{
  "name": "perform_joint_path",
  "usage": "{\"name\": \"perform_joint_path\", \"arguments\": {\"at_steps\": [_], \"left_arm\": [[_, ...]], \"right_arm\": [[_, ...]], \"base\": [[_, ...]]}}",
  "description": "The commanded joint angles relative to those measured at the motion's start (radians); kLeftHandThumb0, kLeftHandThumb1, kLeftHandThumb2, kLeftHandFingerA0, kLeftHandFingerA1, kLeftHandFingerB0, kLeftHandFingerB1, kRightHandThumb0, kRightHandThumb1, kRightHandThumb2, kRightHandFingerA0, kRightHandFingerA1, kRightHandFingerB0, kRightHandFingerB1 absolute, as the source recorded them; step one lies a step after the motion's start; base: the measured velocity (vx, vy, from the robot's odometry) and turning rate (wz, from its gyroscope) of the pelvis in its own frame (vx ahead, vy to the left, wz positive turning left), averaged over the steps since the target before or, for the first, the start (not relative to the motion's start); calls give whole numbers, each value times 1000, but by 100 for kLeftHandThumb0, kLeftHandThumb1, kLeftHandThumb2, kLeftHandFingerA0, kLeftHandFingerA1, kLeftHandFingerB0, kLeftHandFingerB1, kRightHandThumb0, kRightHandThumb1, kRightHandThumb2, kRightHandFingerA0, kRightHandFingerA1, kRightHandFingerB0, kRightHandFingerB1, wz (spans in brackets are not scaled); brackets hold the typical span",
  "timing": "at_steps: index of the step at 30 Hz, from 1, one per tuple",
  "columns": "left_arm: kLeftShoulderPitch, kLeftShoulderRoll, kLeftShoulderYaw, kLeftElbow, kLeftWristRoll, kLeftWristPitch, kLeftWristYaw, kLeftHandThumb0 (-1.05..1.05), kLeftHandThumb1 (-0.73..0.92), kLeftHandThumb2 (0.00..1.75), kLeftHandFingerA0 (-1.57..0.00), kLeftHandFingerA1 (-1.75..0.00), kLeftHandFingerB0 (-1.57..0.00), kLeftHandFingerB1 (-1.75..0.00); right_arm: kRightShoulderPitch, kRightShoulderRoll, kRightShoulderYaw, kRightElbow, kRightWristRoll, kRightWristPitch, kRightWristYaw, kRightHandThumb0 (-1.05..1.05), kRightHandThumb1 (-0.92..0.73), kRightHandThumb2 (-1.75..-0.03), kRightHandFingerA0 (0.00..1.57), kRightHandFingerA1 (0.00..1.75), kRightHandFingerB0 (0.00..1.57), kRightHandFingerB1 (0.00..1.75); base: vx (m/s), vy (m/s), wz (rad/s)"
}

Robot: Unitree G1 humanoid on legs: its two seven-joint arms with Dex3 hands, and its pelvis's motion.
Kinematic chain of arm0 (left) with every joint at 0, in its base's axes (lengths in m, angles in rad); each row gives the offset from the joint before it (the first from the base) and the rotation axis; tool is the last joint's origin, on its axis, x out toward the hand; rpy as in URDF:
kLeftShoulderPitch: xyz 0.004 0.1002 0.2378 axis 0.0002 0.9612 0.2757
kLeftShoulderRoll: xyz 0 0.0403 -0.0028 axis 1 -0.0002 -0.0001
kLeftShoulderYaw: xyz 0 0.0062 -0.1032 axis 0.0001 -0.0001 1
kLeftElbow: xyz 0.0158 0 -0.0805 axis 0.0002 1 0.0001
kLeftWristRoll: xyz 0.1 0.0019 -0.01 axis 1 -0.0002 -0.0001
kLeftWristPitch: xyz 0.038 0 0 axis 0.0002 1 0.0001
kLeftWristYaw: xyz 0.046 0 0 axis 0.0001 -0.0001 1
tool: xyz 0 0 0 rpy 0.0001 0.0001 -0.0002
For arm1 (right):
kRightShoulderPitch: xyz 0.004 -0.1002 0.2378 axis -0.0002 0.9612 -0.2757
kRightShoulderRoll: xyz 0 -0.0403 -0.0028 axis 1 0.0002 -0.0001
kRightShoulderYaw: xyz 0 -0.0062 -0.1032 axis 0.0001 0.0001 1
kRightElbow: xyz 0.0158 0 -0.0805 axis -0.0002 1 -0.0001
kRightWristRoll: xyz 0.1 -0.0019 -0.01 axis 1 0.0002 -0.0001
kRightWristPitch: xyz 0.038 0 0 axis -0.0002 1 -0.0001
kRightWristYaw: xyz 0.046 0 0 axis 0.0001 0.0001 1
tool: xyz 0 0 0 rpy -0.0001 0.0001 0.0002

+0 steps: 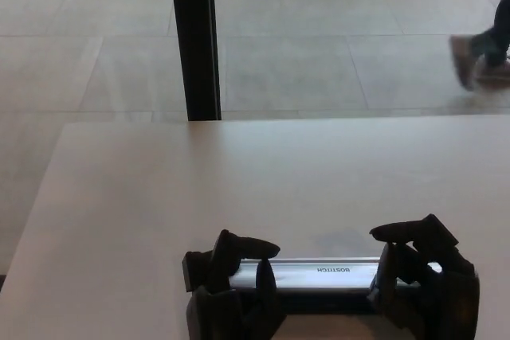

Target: A hole pucnch is kept on the middle on the desk infront of the robot and the robot uses both its hands as fists to press on it and use it

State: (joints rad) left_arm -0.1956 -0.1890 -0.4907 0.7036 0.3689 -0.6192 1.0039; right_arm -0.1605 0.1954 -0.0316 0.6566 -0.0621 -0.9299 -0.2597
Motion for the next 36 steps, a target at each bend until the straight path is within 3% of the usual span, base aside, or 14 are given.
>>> {"name": "perform_joint_path", "arguments": {"at_steps": [1, 2, 3, 6, 7, 13, 23, 26, 30, 32, 33, 34, 35, 36], "left_arm": [[60, -188, 71, -273, -298, 155, -218, -30, 86, 88, -99, -175, -54, -174], [45, -180, 73, -319, -321, 179, -241, -30, 88, 86, -101, -175, -53, -169], [18, -174, 76, -381, -350, 218, -264, -26, 90, 88, -103, -175, -51, -173], [-20, -160, 76, -491, -403, 301, -310, -25, 84, 106, -99, -175, -52, -175], [-27, -157, 75, -536, -446, 336, -329, -23, 82, 110, -94, -175, -52, -175], [-88, -106, 98, -784, -616, 511, -360, -25, 82, 111, -92, -175, -50, -175], [-95, 236, 308, -1116, -975, 713, -376, -27, 77, 107, -98, -175, -50, -174], [-49, 411, 461, -1132, -1052, 719, -411, -24, 84, 89, -97, -175, -55, -158], [9, 528, 589, -1117, -1109, 745, -428, -19, 85, 88, -95, -175, -50, -160], [141, 632, 771, -1040, -1200, 704, -516, -23, 77, 83, -98, -175, -65, -153], [187, 666, 860, -1001, -1238, 731, -520, -30, 64, 88, -122, -173, -78, -135], [220, 683, 925, -965, -1226, 739, -510, -40, 55, 86, -110, -174, -91, -146], [238, 691, 959, -934, -1213, 731, -521, -47, 49, 92, -115, -169, -101, -136], [259, 707, 998, -882, -1193, 725, -555, -57, 45, 95, -118, -165, -105, -142]], "right_arm": [[99, -126, 68, -628, 318, 806, 171, -34, -58, -99, 104, 175, 81, 134], [98, -153, 77, -672, 357, 849, 186, -32, -61, -98, 107, 175, 78, 130], [94, -185, 82, -731, 380, 913, 188, -40, -56, -109, 124, 136, 86, 113], [87, -244, 88, -818, 424, 996, 200, -38, -56, -111, 124, 138, 85, 114], [83, -259, 86, -842, 446, 1025, 192, -29, -57, -100, 101, 175, 74, 136], [61, -389, 45, -977, 684, 1152, 140, -22, -63, -107, 99, 175, 77, 123], [125, -683, -258, -999, 993, 1193, 104, -25, -65, -96, 95, 175, 74, 122], [154, -739, -439, -905, 1061, 1178, 80, -24, -72, -88, 96, 175, 68, 124], [185, -779, -576, -806, 1045, 1147, 116, -29, -55, -103, 103, 175, 85, 116], [234, -815, -752, -648, 983, 1122, 99, -33, -47, -111, 106, 175, 93, 132], [243, -839, -808, -525, 912, 1086, 121, -47, -49, -116, 134, 143, 100, 121], [245, -849, -827, -479, 885, 1076, 130, -37, -69, -139, 133, 175, 89, 151], [257, -856, -852, -438, 884, 1072, 133, -46, -48, -119, 133, 143, 98, 121], [273, -868, -895, -364, 882, 1061, 134, -45, -50, -119, 133, 143, 96, 118]], "base": [[0, 0, 0], [0, 0, 0], [0, 0, 0], [0, 0, 0], [0, 0, 0], [0, 0, 0], [0, 0, 0], [0, 0, 0], [0, 0, 0], [0, 0, 0], [0, 0, 0], [0, 0, 0], [0, 0, 0], [0, 0, 0]]}}
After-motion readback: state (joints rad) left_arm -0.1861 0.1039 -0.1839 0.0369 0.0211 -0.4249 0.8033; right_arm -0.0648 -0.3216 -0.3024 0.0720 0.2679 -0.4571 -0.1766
